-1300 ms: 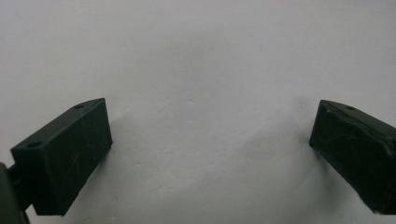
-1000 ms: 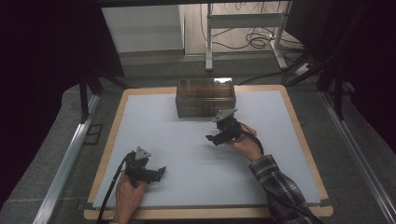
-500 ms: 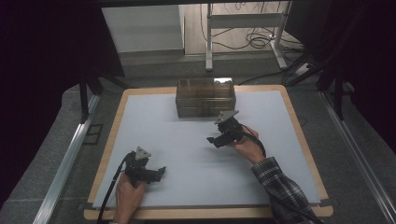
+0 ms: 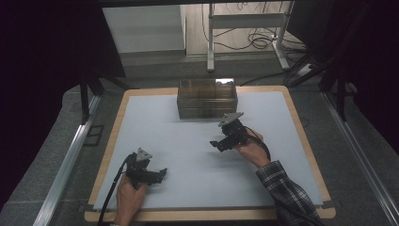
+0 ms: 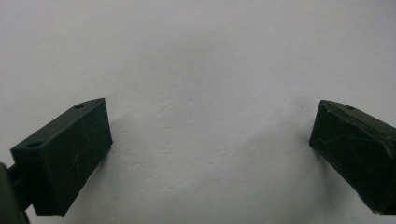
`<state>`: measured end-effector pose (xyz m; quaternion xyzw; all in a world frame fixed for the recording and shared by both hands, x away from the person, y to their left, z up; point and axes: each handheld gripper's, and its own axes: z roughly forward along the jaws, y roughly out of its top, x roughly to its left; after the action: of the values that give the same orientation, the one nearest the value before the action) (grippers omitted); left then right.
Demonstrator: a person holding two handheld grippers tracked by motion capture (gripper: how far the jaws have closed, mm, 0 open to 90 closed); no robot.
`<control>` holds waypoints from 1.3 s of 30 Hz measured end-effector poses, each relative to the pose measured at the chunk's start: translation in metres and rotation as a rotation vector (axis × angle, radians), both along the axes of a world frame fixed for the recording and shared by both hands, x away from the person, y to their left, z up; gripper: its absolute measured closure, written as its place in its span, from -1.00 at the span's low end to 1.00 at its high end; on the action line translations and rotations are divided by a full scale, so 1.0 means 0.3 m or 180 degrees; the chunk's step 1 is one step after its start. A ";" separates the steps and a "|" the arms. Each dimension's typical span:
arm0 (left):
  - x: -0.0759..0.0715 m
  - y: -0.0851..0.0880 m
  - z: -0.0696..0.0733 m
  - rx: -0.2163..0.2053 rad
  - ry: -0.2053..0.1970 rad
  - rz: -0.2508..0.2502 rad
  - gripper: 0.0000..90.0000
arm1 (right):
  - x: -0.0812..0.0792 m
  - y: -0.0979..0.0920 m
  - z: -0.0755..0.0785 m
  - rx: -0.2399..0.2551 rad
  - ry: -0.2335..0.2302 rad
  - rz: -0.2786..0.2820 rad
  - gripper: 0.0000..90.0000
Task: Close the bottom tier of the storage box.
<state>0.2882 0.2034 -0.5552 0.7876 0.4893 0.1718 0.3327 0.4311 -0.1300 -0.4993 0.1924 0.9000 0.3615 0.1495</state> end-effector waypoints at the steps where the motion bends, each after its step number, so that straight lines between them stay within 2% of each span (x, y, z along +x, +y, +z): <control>1: 0.000 0.000 0.000 0.0001 0.0000 -0.0001 -1.00 | -0.001 -0.002 0.000 -0.0008 0.0003 -0.0001 -0.84; 21: 0.000 0.001 0.001 0.0013 0.0005 -0.0010 -1.00 | -0.050 -0.054 0.020 0.0038 0.0027 -0.0005 -0.88; 39: 0.000 0.000 0.000 0.0001 -0.0001 0.0000 -1.00 | -0.098 -0.113 0.008 0.0004 0.0077 -0.0033 -0.90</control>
<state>0.2881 0.2034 -0.5552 0.7876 0.4893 0.1720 0.3327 0.4016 -0.1640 -0.4969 0.2014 0.9005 0.3590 0.1403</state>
